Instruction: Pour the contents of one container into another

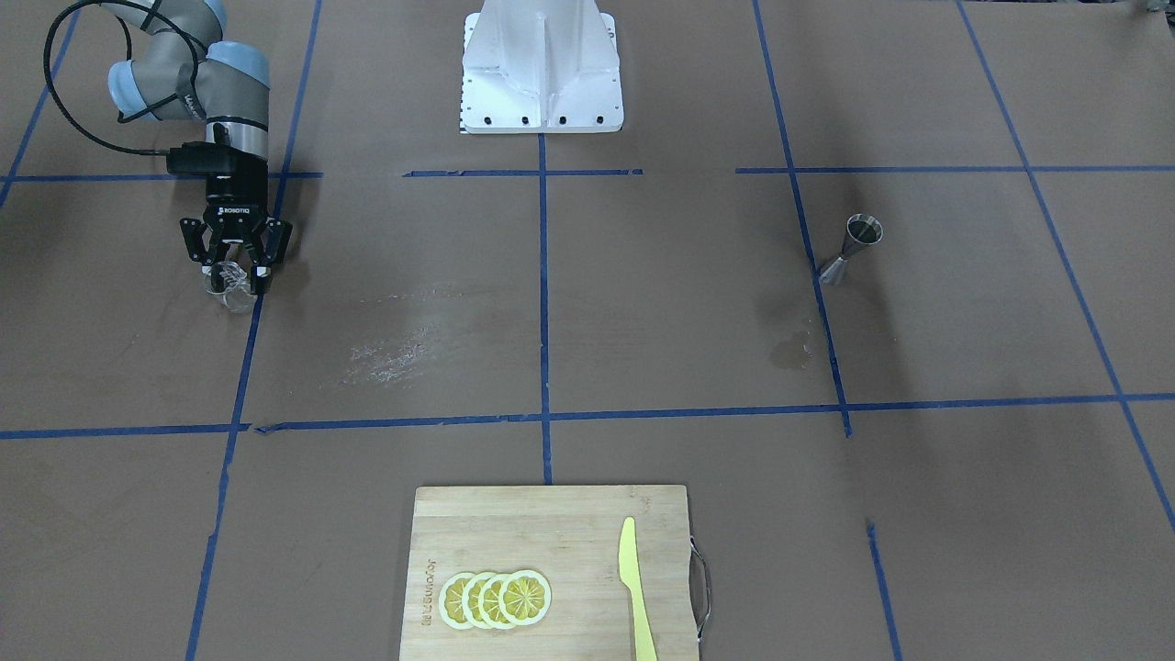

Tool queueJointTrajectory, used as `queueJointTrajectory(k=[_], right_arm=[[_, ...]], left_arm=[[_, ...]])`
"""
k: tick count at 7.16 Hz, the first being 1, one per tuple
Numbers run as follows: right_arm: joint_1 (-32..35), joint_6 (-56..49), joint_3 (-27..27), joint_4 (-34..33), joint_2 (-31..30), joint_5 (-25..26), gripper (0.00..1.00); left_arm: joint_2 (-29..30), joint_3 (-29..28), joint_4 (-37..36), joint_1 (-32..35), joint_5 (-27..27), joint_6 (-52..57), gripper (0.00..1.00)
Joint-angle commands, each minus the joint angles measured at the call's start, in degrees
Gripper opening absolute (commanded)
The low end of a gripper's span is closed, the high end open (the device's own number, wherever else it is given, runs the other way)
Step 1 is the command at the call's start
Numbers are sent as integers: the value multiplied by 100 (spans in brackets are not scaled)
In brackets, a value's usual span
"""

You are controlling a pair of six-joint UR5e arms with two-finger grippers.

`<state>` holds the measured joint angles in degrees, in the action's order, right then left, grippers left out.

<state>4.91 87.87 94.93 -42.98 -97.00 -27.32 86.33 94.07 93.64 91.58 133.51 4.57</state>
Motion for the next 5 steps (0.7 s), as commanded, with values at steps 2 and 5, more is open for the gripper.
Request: queueJointTrajectory(k=[2, 5], right_arm=[[1, 2, 8, 9, 6, 33, 100], [36, -103, 60, 0, -55, 444, 100]], left_arm=[[-2, -3, 5, 0, 0, 0, 100], [-2, -3, 5, 0, 0, 0, 100]])
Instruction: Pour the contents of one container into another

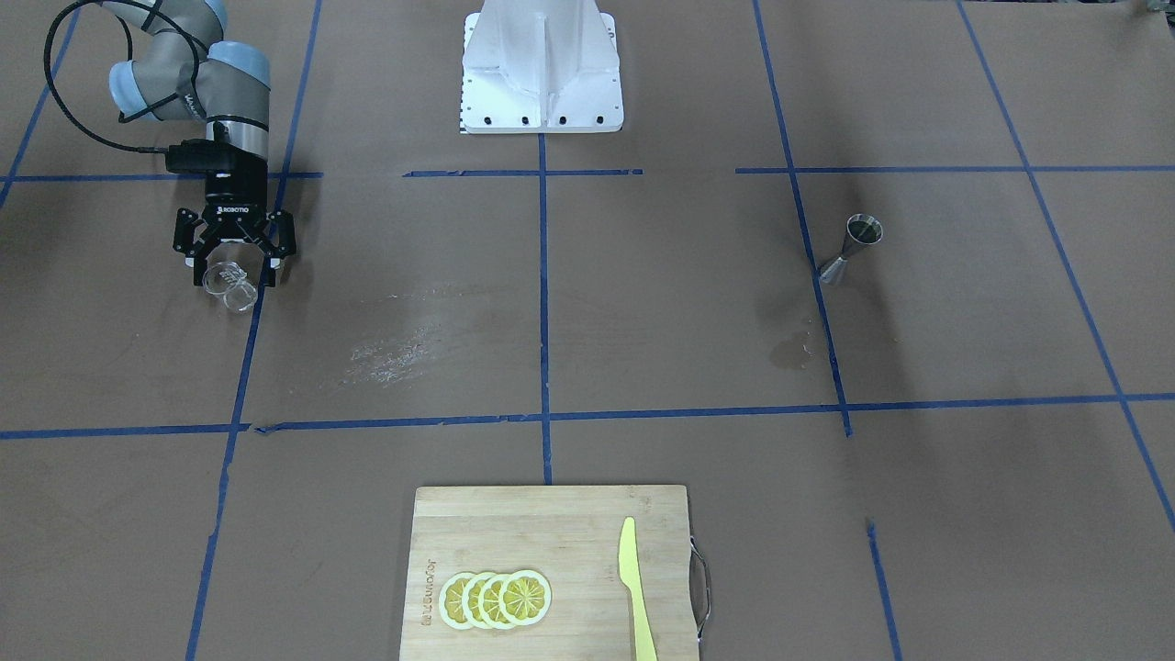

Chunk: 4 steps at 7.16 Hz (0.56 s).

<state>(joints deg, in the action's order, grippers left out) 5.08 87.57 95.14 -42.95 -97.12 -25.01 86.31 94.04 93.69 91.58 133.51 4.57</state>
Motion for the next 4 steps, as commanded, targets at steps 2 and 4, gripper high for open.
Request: queueJointTrajectory(k=[2, 4], right_arm=[[37, -632, 503, -3, -87, 259, 100], [37, -950, 1021, -3, -359, 242, 100]], left_arm=[[0, 0, 0, 0, 0, 0, 100], [0, 9, 0, 0, 0, 0, 100]])
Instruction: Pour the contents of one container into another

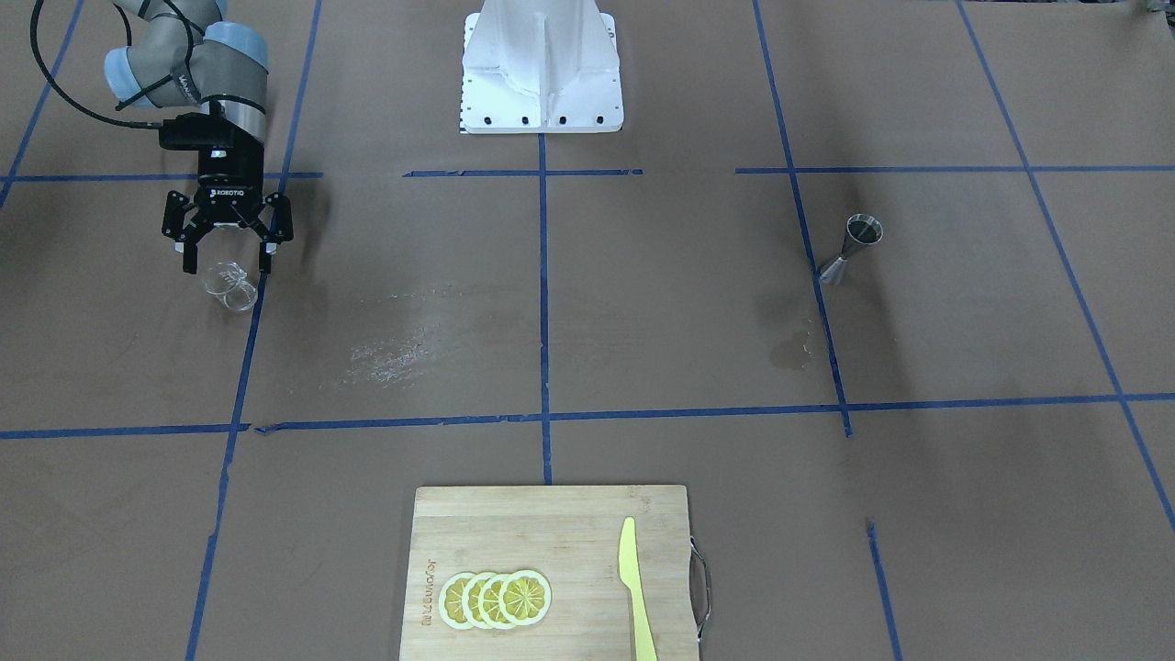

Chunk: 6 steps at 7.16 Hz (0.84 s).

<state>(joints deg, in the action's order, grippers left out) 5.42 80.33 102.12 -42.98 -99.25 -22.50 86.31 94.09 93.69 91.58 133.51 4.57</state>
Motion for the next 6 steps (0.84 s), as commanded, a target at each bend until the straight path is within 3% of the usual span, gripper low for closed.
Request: queueJointTrajectory(k=[1, 4, 5, 6], right_arm=[[81, -463, 491, -18, -156, -130, 100], [1395, -1534, 729, -18, -77, -2224, 100], [2070, -2025, 730, -18, -42, -3242, 100], [2982, -2735, 704, -35, -42, -4627, 100]], left_arm=[[0, 4, 0, 0, 0, -9, 100], [0, 4, 0, 0, 0, -9, 100], [9, 12, 0, 0, 9, -9, 100], [0, 12, -9, 0, 9, -9, 100]])
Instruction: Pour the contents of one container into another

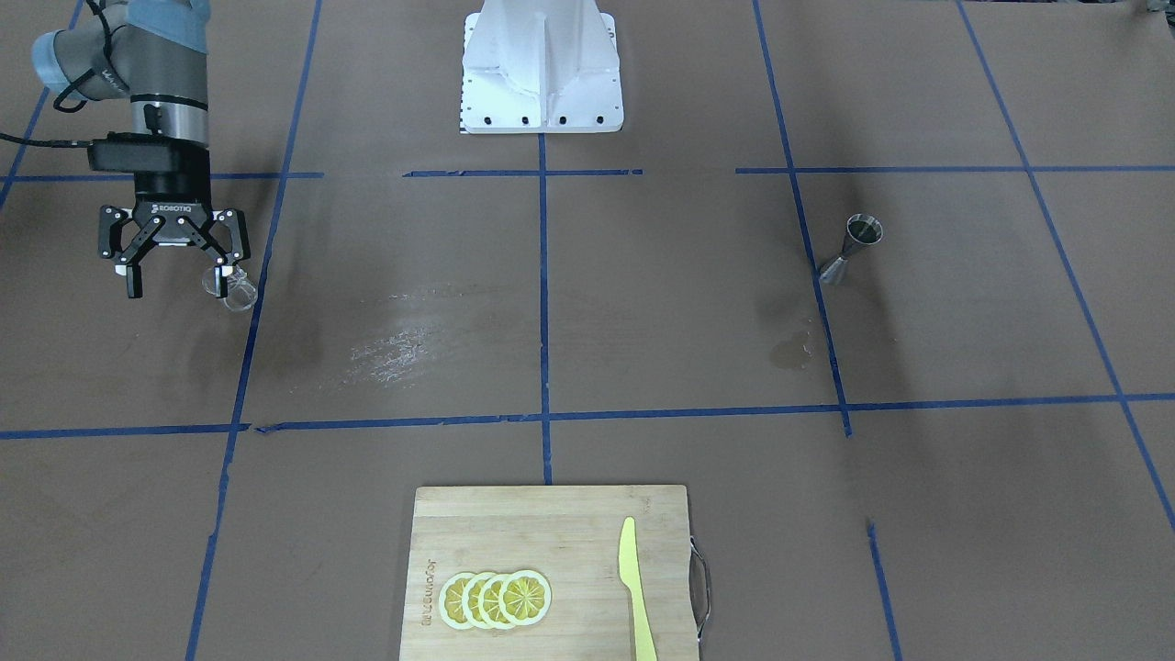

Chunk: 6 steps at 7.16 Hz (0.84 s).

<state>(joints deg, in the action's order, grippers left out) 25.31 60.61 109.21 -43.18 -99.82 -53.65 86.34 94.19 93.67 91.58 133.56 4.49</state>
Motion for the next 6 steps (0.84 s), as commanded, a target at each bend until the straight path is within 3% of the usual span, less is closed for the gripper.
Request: queueJointTrajectory(k=[1, 2, 4, 6], right_arm=[[1916, -1301, -39, -32, 7, -2979, 100], [2690, -1758, -153, -146, -2, -4090, 100], [4124, -3660, -198, -1082, 42, -5763, 100], [5444, -4808, -338, -2914, 348, -7399, 100]], left_arm=[[-4, 12, -7, 0, 21, -1, 100], [-4, 29, 2, 0, 21, -1, 100], [14, 29, -7, -9, 90, -1, 100], [5, 29, -24, -9, 126, -1, 100]])
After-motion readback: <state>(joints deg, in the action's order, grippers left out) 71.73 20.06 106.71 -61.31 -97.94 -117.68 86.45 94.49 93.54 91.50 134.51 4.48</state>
